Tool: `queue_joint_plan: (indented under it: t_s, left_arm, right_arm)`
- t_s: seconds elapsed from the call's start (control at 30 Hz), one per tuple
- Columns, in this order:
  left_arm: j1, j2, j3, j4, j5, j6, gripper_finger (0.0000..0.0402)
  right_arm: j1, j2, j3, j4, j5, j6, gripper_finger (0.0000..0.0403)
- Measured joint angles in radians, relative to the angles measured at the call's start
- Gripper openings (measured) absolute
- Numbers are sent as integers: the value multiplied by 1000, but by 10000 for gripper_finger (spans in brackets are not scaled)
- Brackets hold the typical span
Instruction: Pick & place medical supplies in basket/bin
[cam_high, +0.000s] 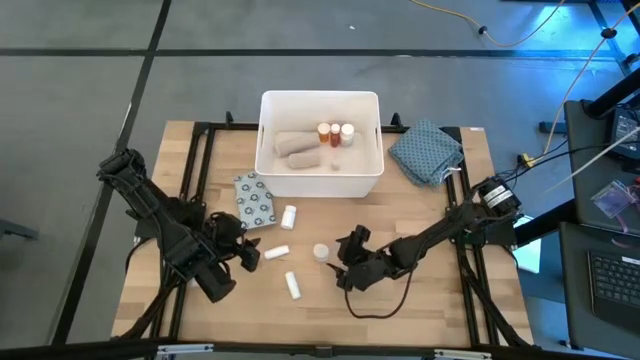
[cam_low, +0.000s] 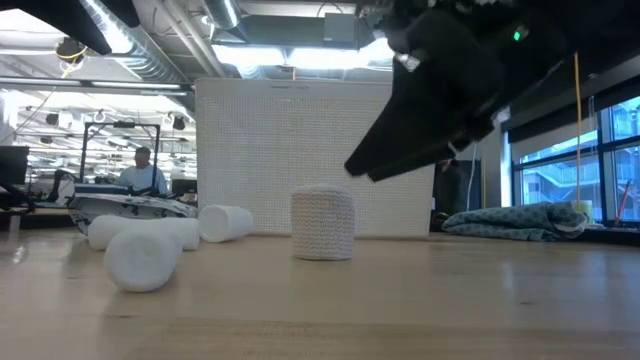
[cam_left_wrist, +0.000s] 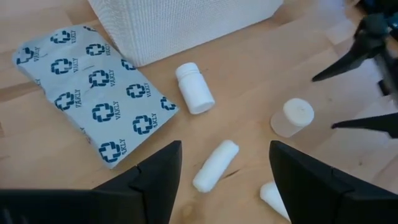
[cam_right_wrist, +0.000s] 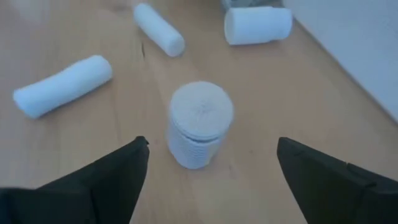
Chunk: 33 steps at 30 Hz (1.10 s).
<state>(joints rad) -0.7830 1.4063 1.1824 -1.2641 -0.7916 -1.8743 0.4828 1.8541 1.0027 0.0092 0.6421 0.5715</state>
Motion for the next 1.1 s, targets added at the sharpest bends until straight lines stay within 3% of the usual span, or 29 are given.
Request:
queue_joint_plan:
  t_s: [0.3,0.5,0.77,0.93,1.1]
  left_arm:
    - [0,0,0,38,32,-1,234]
    - [0,-1,0,43,53,-1,232]
    - [0,-1,0,41,53,2,234]
    - [0,-1,0,40,53,-6,232]
    - [0,-1,0,40,53,-7,232]
  right_arm:
    - [-16,106,-19,155,46,-1,354]
    - [-18,130,-116,486,45,-56,354]
    - [-63,185,-118,603,6,-133,351]
    - [-88,202,-105,603,-57,-148,312]
    - [-92,198,-105,602,-91,-159,237]
